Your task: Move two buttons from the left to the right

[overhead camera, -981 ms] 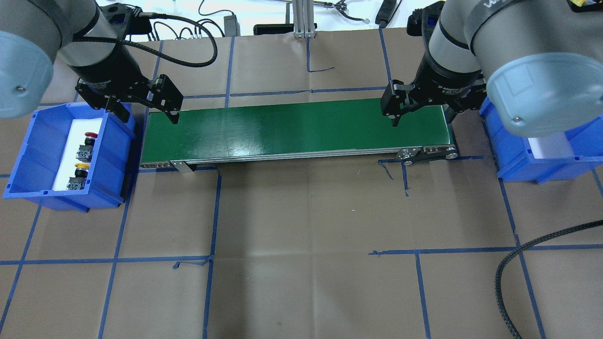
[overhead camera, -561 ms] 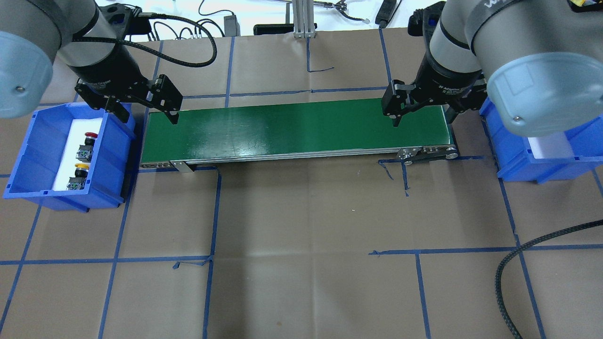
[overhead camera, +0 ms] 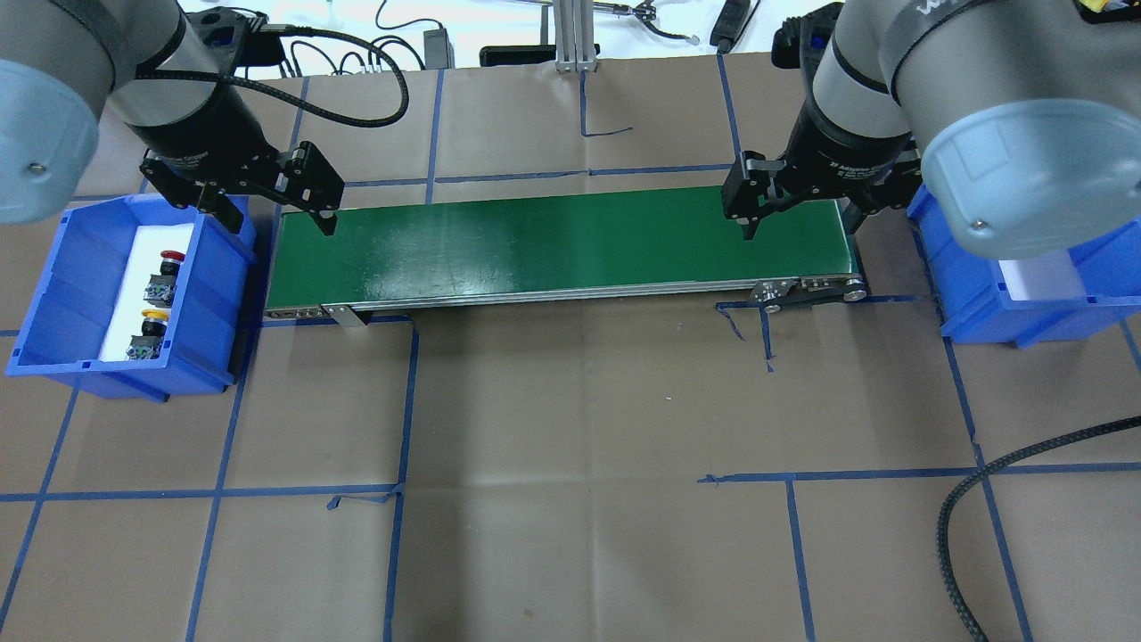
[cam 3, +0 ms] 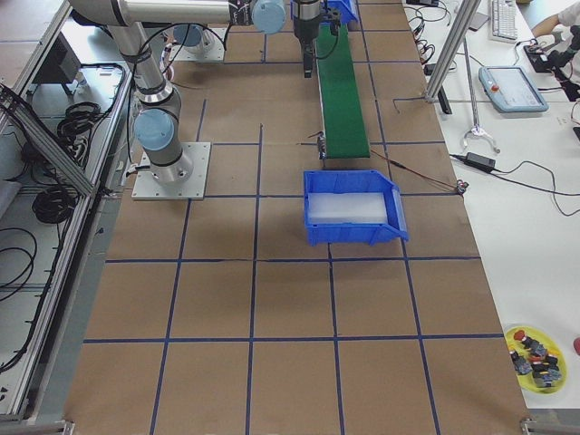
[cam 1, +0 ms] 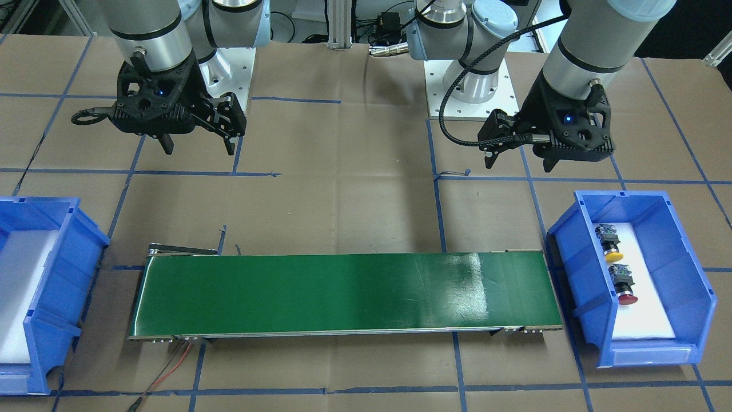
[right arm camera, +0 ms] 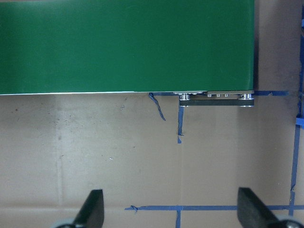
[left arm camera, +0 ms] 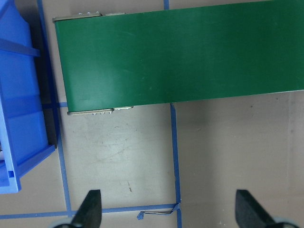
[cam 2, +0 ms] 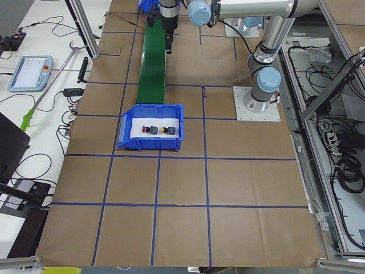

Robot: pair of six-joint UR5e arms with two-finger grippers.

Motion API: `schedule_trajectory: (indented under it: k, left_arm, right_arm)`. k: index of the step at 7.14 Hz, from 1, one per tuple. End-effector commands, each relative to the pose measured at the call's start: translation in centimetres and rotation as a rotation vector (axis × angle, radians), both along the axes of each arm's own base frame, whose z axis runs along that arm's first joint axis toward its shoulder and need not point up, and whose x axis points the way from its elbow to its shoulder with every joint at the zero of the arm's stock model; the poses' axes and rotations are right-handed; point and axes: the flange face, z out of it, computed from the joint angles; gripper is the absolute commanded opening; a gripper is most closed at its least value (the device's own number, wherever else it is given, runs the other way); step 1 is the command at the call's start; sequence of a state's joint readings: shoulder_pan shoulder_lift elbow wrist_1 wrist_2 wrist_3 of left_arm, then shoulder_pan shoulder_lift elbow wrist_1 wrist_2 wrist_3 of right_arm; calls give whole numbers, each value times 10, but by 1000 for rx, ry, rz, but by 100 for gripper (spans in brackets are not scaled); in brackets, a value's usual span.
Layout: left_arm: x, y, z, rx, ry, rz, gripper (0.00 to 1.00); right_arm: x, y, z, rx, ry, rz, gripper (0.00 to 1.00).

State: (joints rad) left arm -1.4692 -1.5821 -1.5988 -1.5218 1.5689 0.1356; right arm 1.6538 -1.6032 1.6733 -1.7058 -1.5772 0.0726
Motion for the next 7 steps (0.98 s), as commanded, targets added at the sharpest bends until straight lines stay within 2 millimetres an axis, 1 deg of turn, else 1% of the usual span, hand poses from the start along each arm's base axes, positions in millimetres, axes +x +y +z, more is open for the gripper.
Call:
schedule_trajectory:
  k: [1, 2, 3, 4, 5, 6, 7]
  left_arm:
    - [65, -9, 1, -4, 0, 109, 100]
    - [97, -15, 1, -4, -7, 94, 100]
    - [132, -11, -5, 8, -1, 111, 100]
    - [176, -4, -11, 16, 4, 140, 100]
    - [211, -2, -20, 28, 5, 102, 100]
    - [244, 0, -27, 26, 0, 109, 100]
    - [271, 0, -41, 36, 6, 123, 100]
  right_arm:
    - [2, 1, 4, -8, -4, 1, 100]
    - [2, 1, 5, -10, -4, 1, 100]
    - [2, 1, 4, -8, -4, 2, 100]
    - [2, 1, 5, -10, -4, 2, 100]
    - [2, 1, 7, -14, -5, 1, 100]
    - [2, 2, 8, -16, -5, 1, 100]
    - [1, 3, 8, -15, -2, 0, 100]
